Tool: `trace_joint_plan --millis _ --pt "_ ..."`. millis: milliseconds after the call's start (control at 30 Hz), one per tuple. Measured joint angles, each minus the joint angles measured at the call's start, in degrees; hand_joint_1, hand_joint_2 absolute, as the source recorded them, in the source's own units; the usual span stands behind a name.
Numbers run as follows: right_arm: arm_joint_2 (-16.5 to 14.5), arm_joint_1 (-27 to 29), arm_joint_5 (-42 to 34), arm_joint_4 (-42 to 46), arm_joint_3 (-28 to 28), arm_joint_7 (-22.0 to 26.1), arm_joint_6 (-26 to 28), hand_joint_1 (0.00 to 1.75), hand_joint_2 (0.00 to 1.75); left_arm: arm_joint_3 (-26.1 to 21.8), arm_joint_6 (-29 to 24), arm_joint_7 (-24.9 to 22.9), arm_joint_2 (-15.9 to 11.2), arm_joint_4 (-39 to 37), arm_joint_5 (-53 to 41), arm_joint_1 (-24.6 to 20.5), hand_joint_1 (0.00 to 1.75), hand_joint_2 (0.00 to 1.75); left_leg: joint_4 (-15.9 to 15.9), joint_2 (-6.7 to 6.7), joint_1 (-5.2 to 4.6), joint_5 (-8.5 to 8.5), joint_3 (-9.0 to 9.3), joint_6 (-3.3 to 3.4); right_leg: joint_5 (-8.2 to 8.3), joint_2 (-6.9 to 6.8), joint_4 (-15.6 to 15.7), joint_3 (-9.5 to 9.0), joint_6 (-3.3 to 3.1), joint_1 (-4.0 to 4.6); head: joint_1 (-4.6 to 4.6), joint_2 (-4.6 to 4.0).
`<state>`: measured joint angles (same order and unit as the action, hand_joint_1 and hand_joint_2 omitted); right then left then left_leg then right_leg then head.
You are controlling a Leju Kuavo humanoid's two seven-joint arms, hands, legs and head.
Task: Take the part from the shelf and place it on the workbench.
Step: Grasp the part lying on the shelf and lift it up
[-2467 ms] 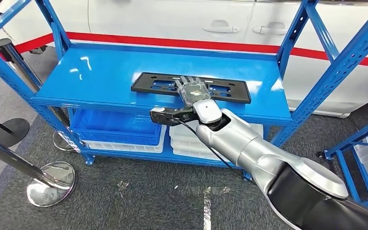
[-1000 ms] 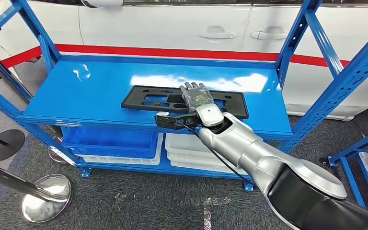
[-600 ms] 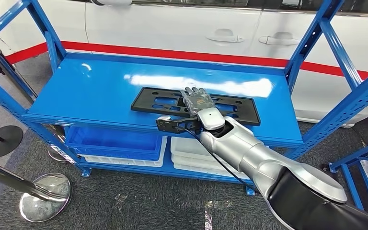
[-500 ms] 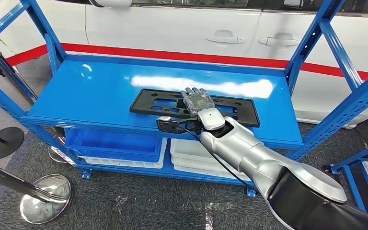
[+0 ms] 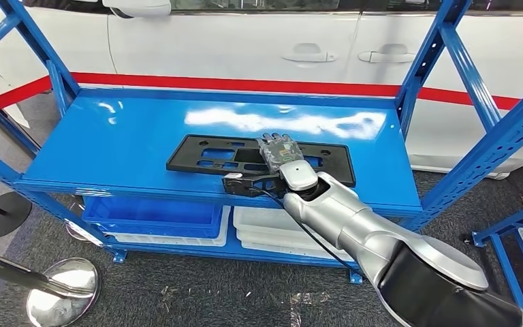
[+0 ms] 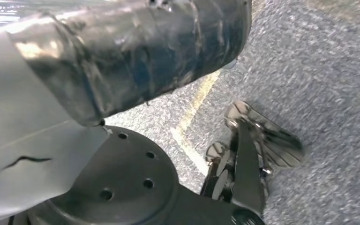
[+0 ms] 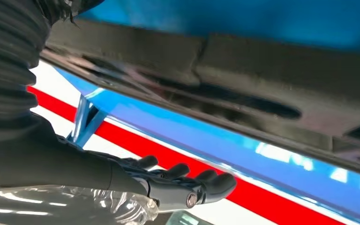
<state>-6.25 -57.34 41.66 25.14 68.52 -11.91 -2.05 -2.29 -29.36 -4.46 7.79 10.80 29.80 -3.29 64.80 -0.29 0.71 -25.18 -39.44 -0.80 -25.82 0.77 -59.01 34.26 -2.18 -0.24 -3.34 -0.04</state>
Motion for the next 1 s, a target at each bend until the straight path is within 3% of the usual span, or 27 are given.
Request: trace_joint_plan --millis 33,67,133,167,233,267,333,400,433,467,500,567,600,700,767,833,900,967,1000 --pt "-0.09 -0.02 0.01 -0.02 0.01 0.15 0.0 0.11 1.75 0.0 -0.05 0.01 -0.01 0.0 0.13 -0.04 0.0 0.0 -3.13 -0.01 -0.16 1.22 1.41 0.27 -0.25 0.05 -0.1 -0.14 0.14 0.09 0.03 0.0" --pt "-0.16 -0.02 0.05 -0.03 0.05 0.33 -0.01 0.44 1.75 0.0 -0.09 0.01 -0.01 0.0 0.27 -0.13 0.0 0.0 -5.08 -0.01 -0.33 1.61 2.3 0.54 -0.4 0.05 -0.13 -0.15 0.33 0.16 0.05 0.0" --pt "-0.35 0.07 0.19 -0.12 0.36 0.72 -0.04 1.1 1.75 0.0 -0.11 0.09 0.0 0.0 0.46 -0.28 0.0 0.0 -6.04 -0.04 -0.64 1.05 2.79 0.94 -0.53 0.0 -0.05 -0.08 0.74 0.3 0.1 0.0" --pt "-0.5 0.12 0.27 -0.15 0.58 0.98 -0.09 1.33 1.75 0.0 -0.1 0.17 0.01 0.0 0.55 -0.3 0.0 0.0 -6.25 -0.04 -0.51 0.99 2.89 1.17 -0.64 -0.04 0.04 -0.16 1.0 0.37 0.11 0.0" --pt "-0.79 0.09 0.38 -0.21 0.88 1.53 -0.22 1.33 1.75 0.0 -0.04 0.37 0.01 0.0 0.71 -0.19 0.0 0.0 -6.76 -0.02 -0.19 0.92 3.55 1.64 -1.47 -0.2 -1.04 0.06 1.57 0.39 0.19 0.0" --pt "-0.9 0.05 0.42 -0.22 0.92 1.7 -0.28 1.33 1.75 0.0 0.0 0.44 0.01 0.0 0.77 -0.15 0.0 0.0 -7.0 0.0 -0.02 0.85 3.96 1.95 -2.49 -0.28 -3.06 0.92 1.84 0.36 0.25 0.0" --pt "-0.98 0.19 0.48 -0.24 0.92 1.89 -0.45 1.33 1.75 0.0 0.12 0.53 0.01 0.0 0.8 -0.17 0.0 0.0 -7.08 0.02 0.01 0.52 4.42 2.49 -5.32 -0.39 -10.24 4.66 2.13 0.13 0.41 0.0" --pt "-0.98 0.56 0.5 -0.31 0.93 1.97 -0.64 1.33 1.75 0.0 0.2 0.56 0.01 0.0 0.8 -0.2 0.0 0.0 -7.03 -0.07 0.02 0.18 4.73 2.68 -6.29 -0.41 -15.79 8.34 2.31 -0.12 0.45 0.0" --pt "-0.98 0.68 0.5 -0.35 0.94 1.99 -0.69 1.33 1.75 0.0 0.21 0.57 0.01 0.0 0.8 -0.17 0.0 0.0 -6.96 -0.13 0.04 -0.02 4.91 2.64 -5.27 -0.44 -15.7 8.86 2.34 -0.25 0.47 0.0" --pt "-0.99 0.73 0.5 -0.38 0.95 2.0 -0.69 1.33 1.75 0.0 0.22 0.57 0.01 0.0 0.81 -0.11 0.0 0.0 -6.85 -0.19 0.08 -0.26 5.14 2.51 -3.28 -0.48 -13.35 8.2 2.33 -0.36 0.48 0.0" --pt "-1.0 0.71 0.5 -0.4 0.95 2.01 -0.69 1.33 1.75 0.0 0.23 0.57 0.01 0.0 0.83 -0.05 0.0 0.0 -6.68 -0.24 0.12 -0.57 5.37 2.31 -0.95 -0.52 -9.52 6.69 2.29 -0.44 0.48 0.0" --pt "-1.08 0.58 0.5 -0.4 0.96 2.01 -0.63 1.33 1.75 0.0 0.25 0.57 0.01 0.0 0.86 -0.08 0.0 0.0 -6.21 -0.33 0.02 -1.21 5.52 1.71 1.52 -0.54 -2.89 3.62 2.18 -0.32 0.48 0.01" --pt "-1.14 0.52 0.51 -0.4 0.96 2.01 -0.6 1.33 1.75 0.0 0.26 0.58 0.01 0.0 0.86 -0.14 0.0 0.0 -6.09 -0.35 -0.06 -1.42 5.51 1.41 1.71 -0.5 -1.31 2.83 2.08 -0.23 0.46 0.01" --pt "-1.33 0.33 0.52 -0.39 0.96 2.01 -0.48 1.33 1.75 0.0 0.25 0.61 0.01 0.0 0.86 -0.19 0.0 0.0 -6.3 -0.3 0.01 -1.74 5.76 0.45 1.31 -0.31 -0.68 2.3 1.33 -0.08 0.41 0.0" --pt "-1.47 0.15 0.54 -0.38 0.96 2.0 -0.45 1.33 1.75 0.0 0.25 0.63 0.01 0.0 0.86 -0.17 0.0 0.0 -4.62 -0.09 0.08 -2.82 5.2 -0.16 1.22 -0.32 -0.25 1.66 0.71 -0.3 0.21 0.0" --pt "-1.57 0.09 0.54 -0.38 0.96 2.0 -0.47 1.33 1.75 -0.01 0.25 0.65 0.01 0.0 0.86 -0.19 0.0 0.0 1.49 0.05 0.12 -5.59 2.13 -0.62 0.93 -0.43 -0.05 1.11 0.21 -0.33 -0.04 0.0" --pt "-1.59 0.24 0.54 -0.38 0.96 2.01 -0.51 1.33 1.75 -0.02 0.25 0.64 0.02 0.0 0.86 -0.14 0.0 0.0 8.86 0.05 0.14 -8.03 -2.19 -0.86 0.61 -0.47 -0.07 0.84 -0.09 -0.17 -0.11 0.0" --pt "-1.6 0.41 0.54 -0.38 0.96 2.01 -0.53 1.33 1.75 -0.01 0.25 0.63 0.03 0.0 0.86 0.01 0.0 0.0 9.97 0.05 0.14 -6.66 -3.68 -0.8 0.25 -0.33 -0.09 0.46 -0.12 -0.08 -0.11 0.0" --pt "-1.61 0.45 0.54 -0.38 0.96 2.01 -0.53 1.33 1.75 0.0 0.25 0.63 0.03 0.0 0.86 0.05 0.0 0.0 7.12 0.05 0.13 -4.37 -2.68 -0.64 0.02 -0.25 -0.1 0.13 -0.06 -0.06 -0.12 0.0"
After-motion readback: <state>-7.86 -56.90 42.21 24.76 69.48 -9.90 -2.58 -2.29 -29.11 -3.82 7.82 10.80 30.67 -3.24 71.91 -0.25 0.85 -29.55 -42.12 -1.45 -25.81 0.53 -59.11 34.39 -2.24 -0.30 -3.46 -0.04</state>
